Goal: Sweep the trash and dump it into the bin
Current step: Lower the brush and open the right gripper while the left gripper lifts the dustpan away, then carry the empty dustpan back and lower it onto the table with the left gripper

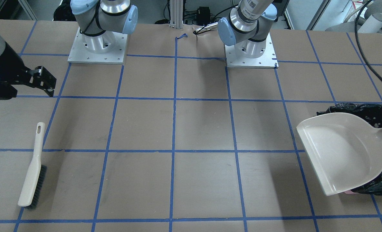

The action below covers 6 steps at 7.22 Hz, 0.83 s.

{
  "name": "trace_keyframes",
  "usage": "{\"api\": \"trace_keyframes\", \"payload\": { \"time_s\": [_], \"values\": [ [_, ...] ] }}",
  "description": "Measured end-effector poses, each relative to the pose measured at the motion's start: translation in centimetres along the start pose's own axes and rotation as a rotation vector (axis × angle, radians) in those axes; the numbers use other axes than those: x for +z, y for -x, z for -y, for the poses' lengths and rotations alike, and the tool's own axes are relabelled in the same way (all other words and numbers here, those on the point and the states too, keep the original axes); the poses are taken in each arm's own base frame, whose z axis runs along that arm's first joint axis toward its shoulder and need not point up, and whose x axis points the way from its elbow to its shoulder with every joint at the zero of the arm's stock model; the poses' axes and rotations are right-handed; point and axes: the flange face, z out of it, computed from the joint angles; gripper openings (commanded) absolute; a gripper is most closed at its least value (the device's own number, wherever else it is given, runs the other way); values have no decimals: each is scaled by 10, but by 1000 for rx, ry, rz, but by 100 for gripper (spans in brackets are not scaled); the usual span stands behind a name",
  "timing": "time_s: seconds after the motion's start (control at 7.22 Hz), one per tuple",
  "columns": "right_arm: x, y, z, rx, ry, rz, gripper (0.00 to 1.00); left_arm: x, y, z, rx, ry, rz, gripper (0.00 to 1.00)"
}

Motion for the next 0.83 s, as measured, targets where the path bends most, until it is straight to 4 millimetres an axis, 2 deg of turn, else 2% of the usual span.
{"api": "trace_keyframes", "payload": {
  "time_s": [0.28,0.42,0.55,0.69,0.83],
  "values": [
    [-9,69,-9,34,-14,-16,100,28,1,79,0,-70,-36,0],
    [-12,98,-16,53,-24,-20,100,43,1,115,21,-83,-48,0],
    [-16,115,-23,64,-37,-16,100,57,2,146,59,-87,-56,0],
    [-21,123,-28,66,-49,-11,100,71,3,165,105,-91,-71,0],
    [-25,126,-32,62,-60,3,100,87,6,175,152,-92,-92,0]
  ]
}}
